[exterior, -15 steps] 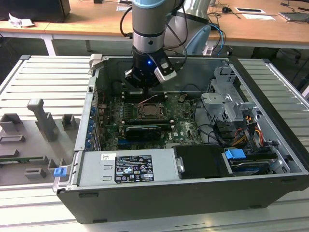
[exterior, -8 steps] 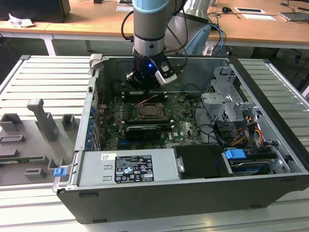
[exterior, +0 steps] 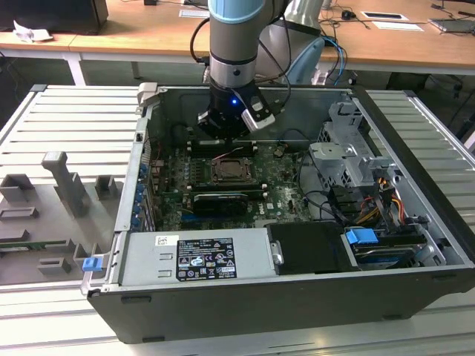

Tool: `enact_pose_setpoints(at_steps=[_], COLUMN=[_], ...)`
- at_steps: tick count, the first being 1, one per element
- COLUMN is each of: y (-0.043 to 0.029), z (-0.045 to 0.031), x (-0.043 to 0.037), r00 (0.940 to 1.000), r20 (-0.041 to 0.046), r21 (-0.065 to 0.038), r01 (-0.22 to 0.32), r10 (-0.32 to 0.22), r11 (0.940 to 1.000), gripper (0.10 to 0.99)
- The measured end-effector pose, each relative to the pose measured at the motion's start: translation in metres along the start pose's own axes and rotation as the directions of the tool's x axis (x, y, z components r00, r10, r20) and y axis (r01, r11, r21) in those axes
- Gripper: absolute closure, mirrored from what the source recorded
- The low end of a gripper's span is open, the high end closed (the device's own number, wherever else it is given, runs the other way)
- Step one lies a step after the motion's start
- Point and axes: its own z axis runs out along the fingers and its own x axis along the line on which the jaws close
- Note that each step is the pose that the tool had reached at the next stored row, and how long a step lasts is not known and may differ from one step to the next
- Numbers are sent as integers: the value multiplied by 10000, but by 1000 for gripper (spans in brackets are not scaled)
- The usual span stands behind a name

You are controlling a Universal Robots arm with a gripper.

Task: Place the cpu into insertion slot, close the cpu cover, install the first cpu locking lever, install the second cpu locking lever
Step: 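Install the first cpu locking lever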

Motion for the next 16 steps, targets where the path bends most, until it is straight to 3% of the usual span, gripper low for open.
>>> enact_pose_setpoints(at_steps=[10,16], y=[-3,0], z=[48,118], x=[-156,-194], r00=[10000,10000], r20=[2,2], r21=[-1,-1], r01=[-15,-16], r10=[15,16], r11=[10000,10000], gripper=[980,980])
